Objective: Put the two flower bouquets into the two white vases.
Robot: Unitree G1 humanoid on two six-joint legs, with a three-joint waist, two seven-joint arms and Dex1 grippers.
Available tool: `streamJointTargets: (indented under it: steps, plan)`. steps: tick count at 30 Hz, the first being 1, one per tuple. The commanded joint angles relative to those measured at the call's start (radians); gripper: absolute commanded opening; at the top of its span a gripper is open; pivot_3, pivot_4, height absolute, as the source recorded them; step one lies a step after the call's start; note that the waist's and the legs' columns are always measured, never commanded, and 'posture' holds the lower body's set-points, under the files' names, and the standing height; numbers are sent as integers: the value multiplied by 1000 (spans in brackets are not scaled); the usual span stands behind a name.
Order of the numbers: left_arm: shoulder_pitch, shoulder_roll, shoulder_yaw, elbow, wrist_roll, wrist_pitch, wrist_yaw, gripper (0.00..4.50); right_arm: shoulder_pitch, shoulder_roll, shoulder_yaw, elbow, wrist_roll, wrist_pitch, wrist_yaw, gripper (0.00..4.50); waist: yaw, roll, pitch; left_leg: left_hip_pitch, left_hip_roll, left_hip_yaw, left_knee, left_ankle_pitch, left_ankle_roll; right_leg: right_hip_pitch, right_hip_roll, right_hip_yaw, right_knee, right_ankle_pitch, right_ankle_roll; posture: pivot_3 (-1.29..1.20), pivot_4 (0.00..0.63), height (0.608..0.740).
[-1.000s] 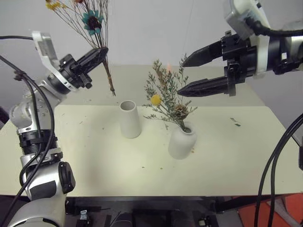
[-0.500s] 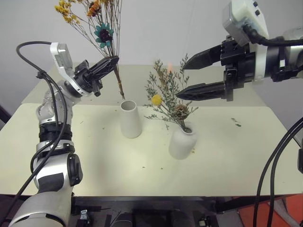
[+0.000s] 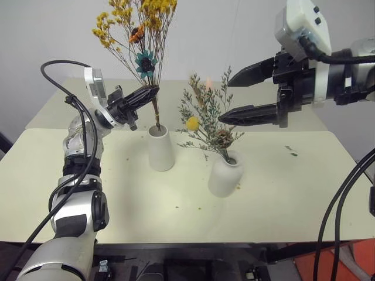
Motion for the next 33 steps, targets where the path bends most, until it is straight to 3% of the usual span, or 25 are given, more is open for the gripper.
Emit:
streamJointTargets:
  steps: [1, 18, 21, 27, 33]
  plan:
    - [0, -7, -11, 20, 24, -52, -20, 27, -13, -21, -53, -17, 16, 6, -9, 4500, 0, 0, 0, 0, 0, 0, 0, 0, 0, 0, 0, 0, 0, 0, 0, 0, 150, 740]
    - [60, -18, -17, 54, 67, -142, -32, 27, 55, -35, -89, -47, 12, -39, -36, 4500, 1, 0, 0, 0, 0, 0, 0, 0, 0, 0, 0, 0, 0, 0, 0, 0, 150, 740]
    - [66, -30, 0, 48, 51, -165, -21, 725, 57, -34, -91, -45, 11, -45, -38, 4500, 1, 0, 0, 0, 0, 0, 0, 0, 0, 0, 0, 0, 0, 0, 0, 0, 150, 740]
    - [119, -8, -5, -54, 32, -141, -58, 2600, 59, -38, -92, -40, 9, -52, -45, 4500, -1, 0, 0, 0, 0, 0, 0, 0, 0, 0, 0, 0, 0, 0, 0, 0, 150, 740]
    - [313, 123, 24, -339, -25, -21, -72, 4431, 71, -40, -101, -46, 12, -52, -55, 4500, -19, 0, 0, 0, 1, 0, 0, 0, 0, 0, 0, 0, 0, 0, 0, 0, 150, 740]
